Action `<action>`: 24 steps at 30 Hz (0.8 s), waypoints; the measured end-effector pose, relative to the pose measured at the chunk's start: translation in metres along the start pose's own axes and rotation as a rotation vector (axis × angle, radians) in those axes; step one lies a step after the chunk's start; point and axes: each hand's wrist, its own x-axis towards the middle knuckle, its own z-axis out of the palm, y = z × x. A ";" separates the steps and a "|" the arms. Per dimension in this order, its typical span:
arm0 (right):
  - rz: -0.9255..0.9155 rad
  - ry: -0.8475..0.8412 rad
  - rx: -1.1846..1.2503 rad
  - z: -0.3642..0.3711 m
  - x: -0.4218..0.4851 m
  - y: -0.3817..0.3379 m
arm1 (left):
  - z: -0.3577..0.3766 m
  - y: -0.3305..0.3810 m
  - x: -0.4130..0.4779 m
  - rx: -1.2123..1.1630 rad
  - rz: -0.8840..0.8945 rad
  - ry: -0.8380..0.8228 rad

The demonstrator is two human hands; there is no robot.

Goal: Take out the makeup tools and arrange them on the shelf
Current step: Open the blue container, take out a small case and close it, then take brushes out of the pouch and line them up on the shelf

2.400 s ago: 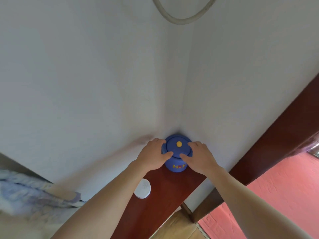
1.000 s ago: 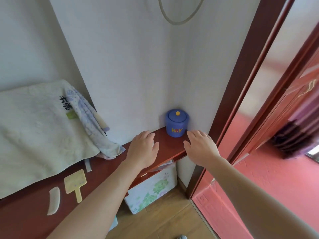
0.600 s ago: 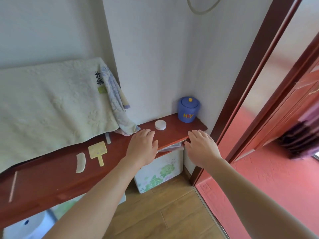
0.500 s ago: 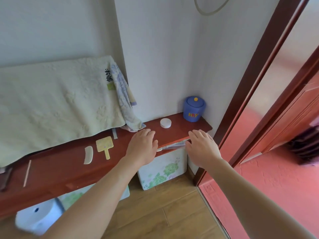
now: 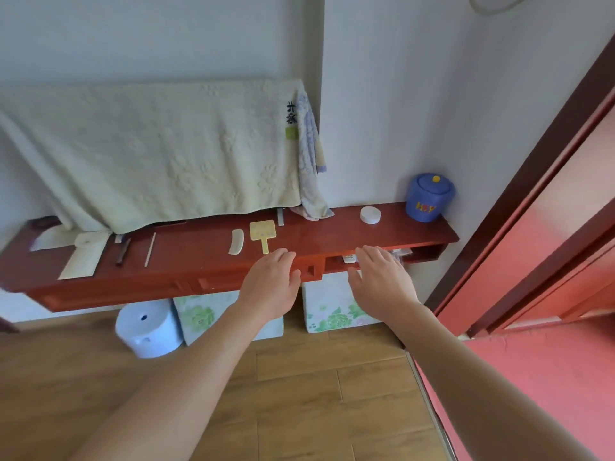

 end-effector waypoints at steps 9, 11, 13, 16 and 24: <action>-0.035 -0.033 0.041 0.029 0.006 -0.142 | -0.047 -0.123 -0.066 0.067 -0.034 0.065; -0.056 -0.054 0.038 0.041 0.010 -0.181 | -0.059 -0.159 -0.080 0.077 -0.047 0.080; -0.082 -0.048 0.034 0.053 0.015 -0.218 | -0.071 -0.193 -0.092 0.092 -0.063 0.091; -0.094 -0.061 0.040 0.068 0.022 -0.268 | -0.085 -0.239 -0.110 0.108 -0.081 0.099; -0.138 -0.107 0.043 0.098 0.069 -0.349 | -0.109 -0.336 -0.111 0.097 -0.156 0.119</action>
